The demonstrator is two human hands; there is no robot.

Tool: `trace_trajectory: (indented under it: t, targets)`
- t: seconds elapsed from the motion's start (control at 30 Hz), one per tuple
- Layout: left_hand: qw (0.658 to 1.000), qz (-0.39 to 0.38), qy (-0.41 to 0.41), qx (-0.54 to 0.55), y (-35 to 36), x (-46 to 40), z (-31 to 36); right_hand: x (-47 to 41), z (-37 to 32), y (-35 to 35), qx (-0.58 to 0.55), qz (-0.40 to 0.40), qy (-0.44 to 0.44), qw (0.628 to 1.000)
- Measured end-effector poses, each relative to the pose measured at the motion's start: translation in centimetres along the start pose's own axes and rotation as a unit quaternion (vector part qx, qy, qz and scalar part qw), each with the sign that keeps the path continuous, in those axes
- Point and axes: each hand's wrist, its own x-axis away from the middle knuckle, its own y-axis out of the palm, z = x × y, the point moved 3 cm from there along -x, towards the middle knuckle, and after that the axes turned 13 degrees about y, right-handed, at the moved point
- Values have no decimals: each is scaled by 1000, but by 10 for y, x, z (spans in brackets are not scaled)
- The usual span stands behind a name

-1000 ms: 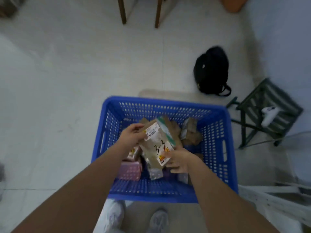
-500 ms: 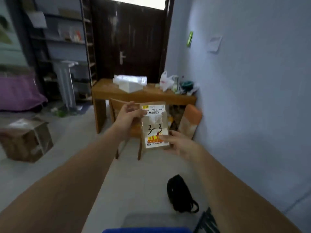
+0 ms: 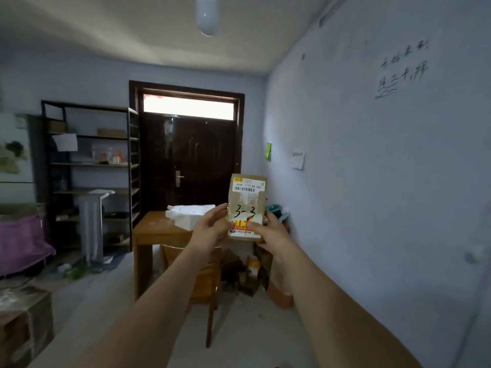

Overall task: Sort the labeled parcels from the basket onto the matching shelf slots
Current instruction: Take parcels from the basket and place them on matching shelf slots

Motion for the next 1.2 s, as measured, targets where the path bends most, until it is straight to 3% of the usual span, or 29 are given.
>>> trace_trajectory:
  t: [0.43,0.63,0.93,1.2]
  targets:
    - [999,-37,15,-8,43,-4,1,6,-5,-43,0,43,-12,999]
    - [984,-170,46,-24,92,-1,-9,26,-2,-73,-74,72,-7,995]
    - [953,-281,106,40,198,30,2,138,-1,-151,-66,238,-30,968]
    - [907,-373,139,136,279,116,46,279,3,-184,-45,427,-57,901]
